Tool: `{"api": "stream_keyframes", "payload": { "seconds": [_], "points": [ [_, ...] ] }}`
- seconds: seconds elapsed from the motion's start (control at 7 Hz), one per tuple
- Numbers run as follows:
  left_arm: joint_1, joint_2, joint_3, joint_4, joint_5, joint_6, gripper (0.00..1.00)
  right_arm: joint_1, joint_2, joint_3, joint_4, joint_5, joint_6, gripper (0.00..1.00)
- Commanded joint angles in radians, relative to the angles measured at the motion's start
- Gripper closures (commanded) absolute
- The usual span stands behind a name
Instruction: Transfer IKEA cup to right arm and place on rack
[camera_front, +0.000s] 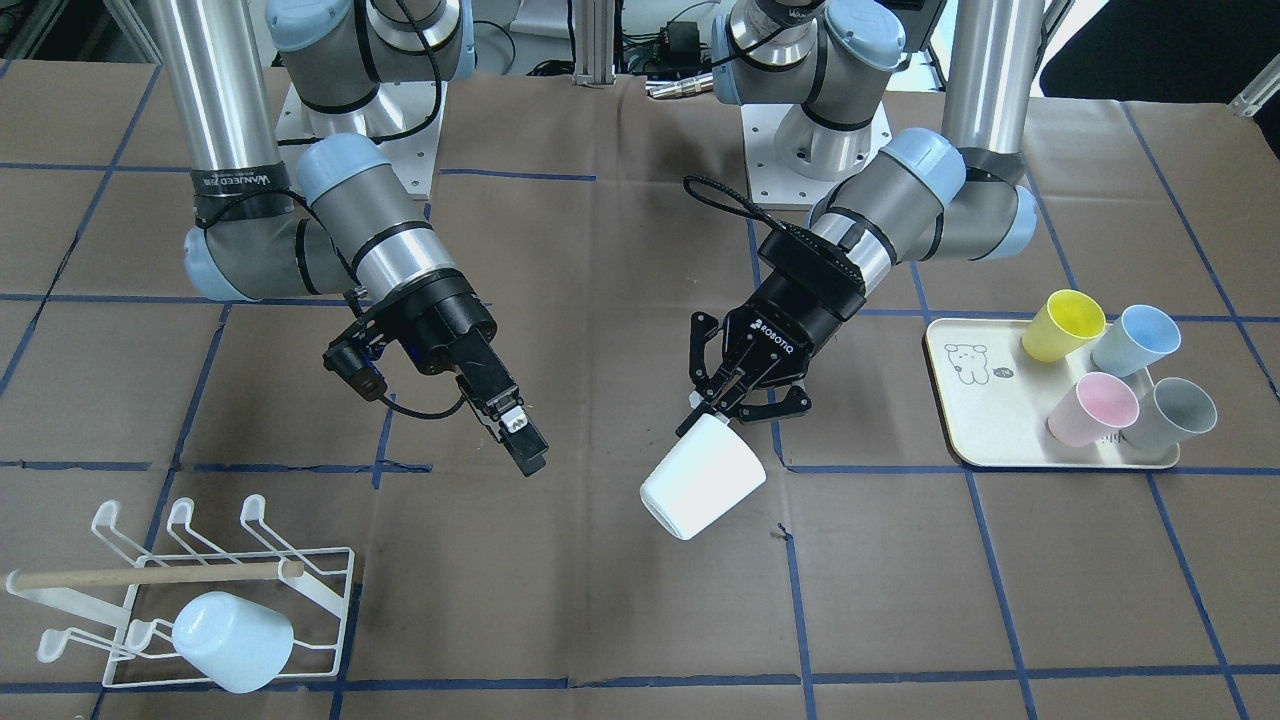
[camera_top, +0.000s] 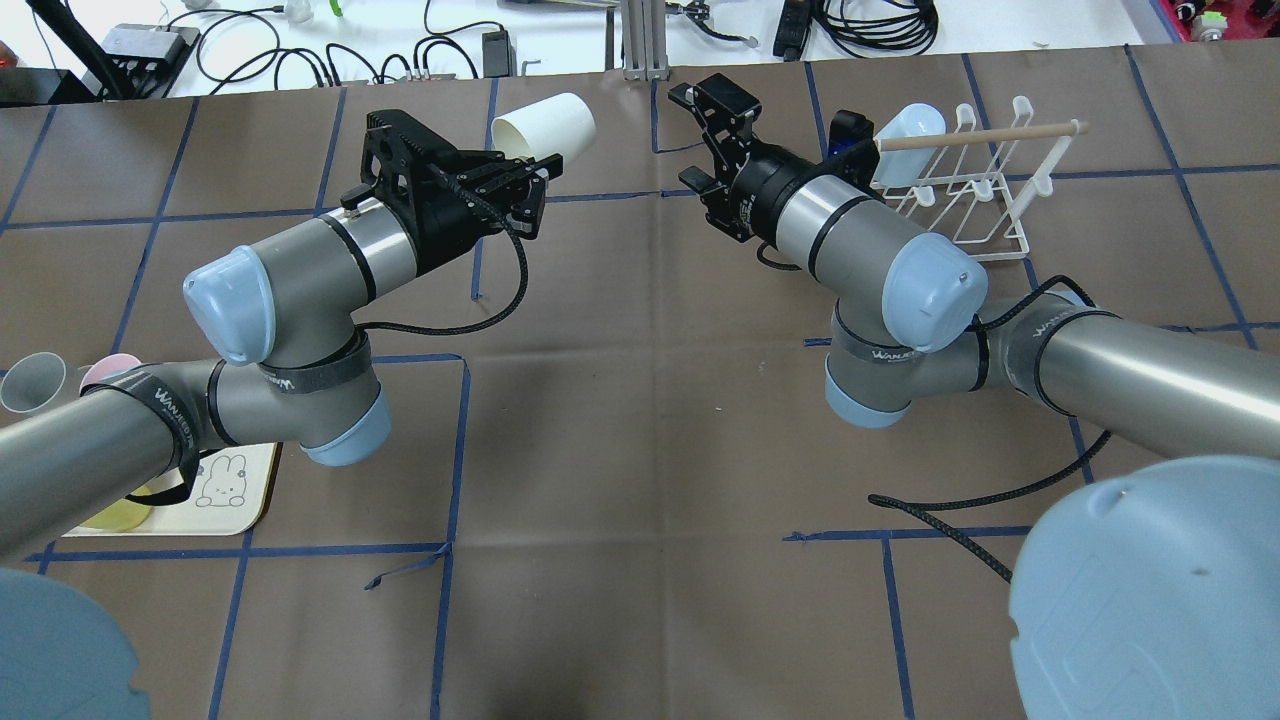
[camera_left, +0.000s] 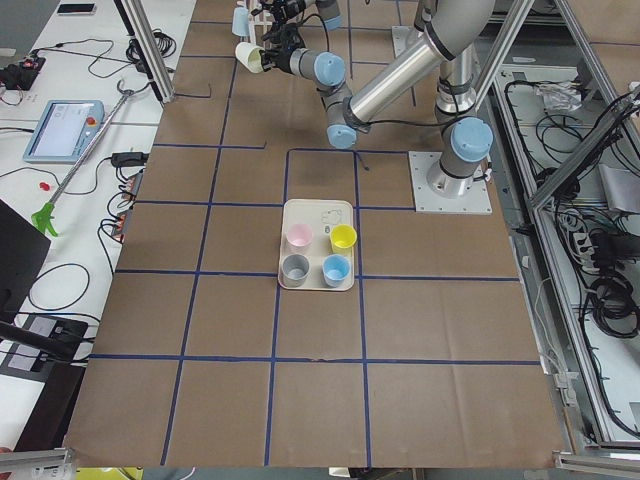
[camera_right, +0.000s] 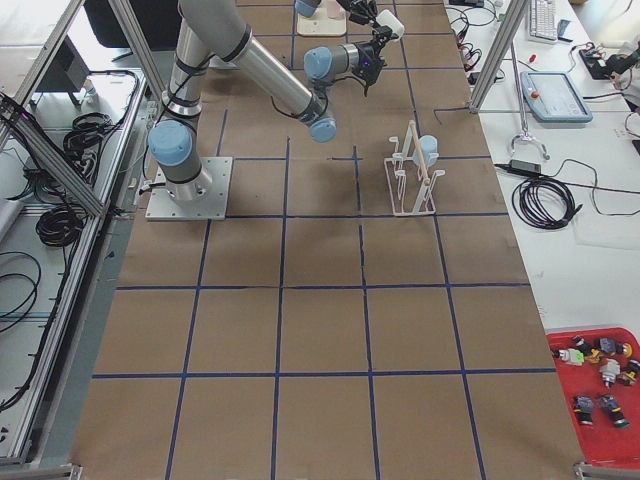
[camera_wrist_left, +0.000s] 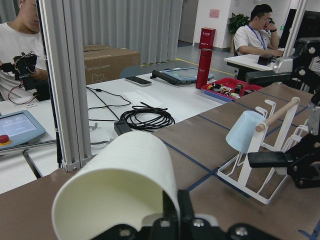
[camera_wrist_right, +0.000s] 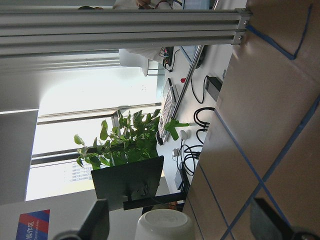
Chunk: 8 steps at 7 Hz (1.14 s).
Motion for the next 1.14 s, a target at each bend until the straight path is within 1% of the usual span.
{"api": "stream_keyframes", "payload": {
  "seconds": [0.0, 0.14, 0.29, 0.43, 0.86, 1.0],
  "points": [
    [-0.005, 0.001, 0.000, 0.001, 0.004, -0.002, 1.00, 0.006, 0.020, -0.009, -0.006, 0.010, 0.002, 0.00],
    [-0.005, 0.004, -0.001, 0.001, 0.004, -0.002, 1.00, 0.015, 0.037, -0.040, -0.003, 0.013, 0.002, 0.01],
    [-0.007, 0.003, -0.001, 0.001, 0.002, -0.002, 1.00, 0.029, 0.057, -0.075, 0.000, 0.051, 0.002, 0.01],
    [-0.007, 0.003, -0.003, 0.001, 0.002, -0.002, 1.00, 0.035, 0.083, -0.095, -0.001, 0.123, 0.004, 0.01],
    [-0.010, 0.006, -0.006, 0.001, 0.002, -0.003, 1.00, 0.045, 0.118, -0.127, 0.000, 0.128, 0.005, 0.01],
    [-0.010, 0.006, -0.007, 0.001, 0.002, -0.003, 1.00, 0.056, 0.130, -0.152, 0.002, 0.127, 0.045, 0.01]
  ]
}}
